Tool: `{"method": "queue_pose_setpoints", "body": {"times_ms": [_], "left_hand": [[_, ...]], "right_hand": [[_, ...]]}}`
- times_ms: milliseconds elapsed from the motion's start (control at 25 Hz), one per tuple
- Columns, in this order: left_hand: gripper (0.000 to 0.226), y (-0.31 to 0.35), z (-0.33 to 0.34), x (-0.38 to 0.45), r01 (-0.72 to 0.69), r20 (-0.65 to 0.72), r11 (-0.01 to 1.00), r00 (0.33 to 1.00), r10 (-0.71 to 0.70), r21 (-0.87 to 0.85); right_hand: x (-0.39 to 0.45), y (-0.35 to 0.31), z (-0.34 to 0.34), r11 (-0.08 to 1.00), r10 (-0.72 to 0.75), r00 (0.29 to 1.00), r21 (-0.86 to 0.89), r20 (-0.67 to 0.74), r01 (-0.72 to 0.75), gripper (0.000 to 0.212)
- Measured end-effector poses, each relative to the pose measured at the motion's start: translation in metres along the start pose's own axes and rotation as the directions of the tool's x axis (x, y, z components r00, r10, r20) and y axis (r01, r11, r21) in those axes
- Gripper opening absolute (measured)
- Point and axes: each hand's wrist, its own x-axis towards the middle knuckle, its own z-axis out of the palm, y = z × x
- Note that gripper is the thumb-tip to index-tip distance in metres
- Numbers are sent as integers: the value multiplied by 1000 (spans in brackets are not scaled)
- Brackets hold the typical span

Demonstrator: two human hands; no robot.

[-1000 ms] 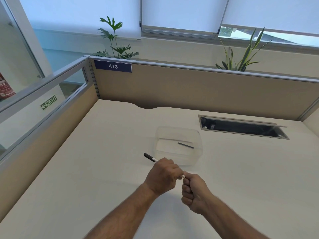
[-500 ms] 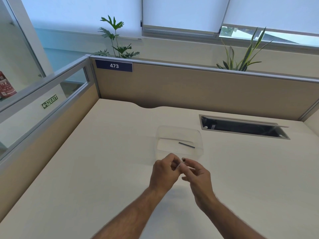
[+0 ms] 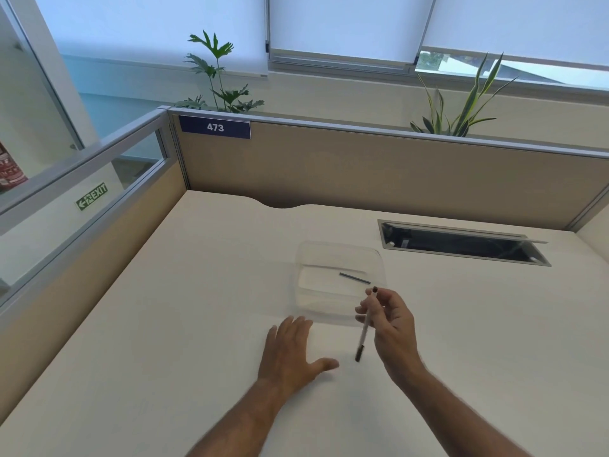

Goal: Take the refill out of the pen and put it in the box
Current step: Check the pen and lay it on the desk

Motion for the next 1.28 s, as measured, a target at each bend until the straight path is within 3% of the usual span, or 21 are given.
{"method": "queue_pose_setpoints", "body": {"times_ms": [80,240,440,720,1280], "left_hand": [[116,-12,11,-4,-12,66,993,998,5,117],[122,-20,21,-6,-24,85,984,996,9,179],[123,-19,23,-4,-24,83,978,996,7,206],[121,-19,24,-4,-15,80,975,997,-3,223],[122,-22,30,-3,-9,50,973,999,-3,229]], "right_hand": [[3,-4,2,999,-30,999,26,18,30,16],[6,-10,6,997,-17,999,74,34,14,19],[11,-17,12,990,68,998,125,1,-67,58],[13,-20,16,976,105,994,193,-16,-100,51],[7,-16,16,982,89,996,167,-8,-86,48]]}}
